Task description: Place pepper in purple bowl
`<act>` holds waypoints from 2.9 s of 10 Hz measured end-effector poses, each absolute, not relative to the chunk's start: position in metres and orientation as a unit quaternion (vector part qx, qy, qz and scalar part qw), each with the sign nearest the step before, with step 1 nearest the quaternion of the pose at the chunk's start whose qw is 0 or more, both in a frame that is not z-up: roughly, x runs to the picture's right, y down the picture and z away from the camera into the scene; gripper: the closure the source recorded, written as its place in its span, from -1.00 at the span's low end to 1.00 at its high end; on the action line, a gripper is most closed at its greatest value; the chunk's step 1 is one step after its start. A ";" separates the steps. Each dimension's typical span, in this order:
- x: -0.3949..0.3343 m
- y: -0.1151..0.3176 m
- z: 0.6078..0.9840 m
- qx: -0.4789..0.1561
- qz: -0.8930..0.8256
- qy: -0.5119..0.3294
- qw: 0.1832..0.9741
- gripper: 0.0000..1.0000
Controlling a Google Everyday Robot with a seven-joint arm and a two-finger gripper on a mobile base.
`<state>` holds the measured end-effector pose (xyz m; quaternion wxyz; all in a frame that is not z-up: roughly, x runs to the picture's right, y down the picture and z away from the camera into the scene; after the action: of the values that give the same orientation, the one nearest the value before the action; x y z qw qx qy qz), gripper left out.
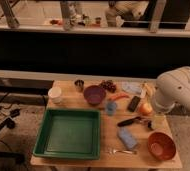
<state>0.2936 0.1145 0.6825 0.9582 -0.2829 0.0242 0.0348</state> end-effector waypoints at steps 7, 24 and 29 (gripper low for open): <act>0.294 0.115 0.682 -0.283 0.035 0.024 0.958 -0.60; 0.294 0.114 0.683 -0.282 0.037 0.025 0.958 -0.60; 0.290 0.094 0.691 -0.248 0.031 0.023 0.968 -0.60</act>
<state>0.2899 0.0935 0.6910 0.9680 -0.2480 0.0230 0.0312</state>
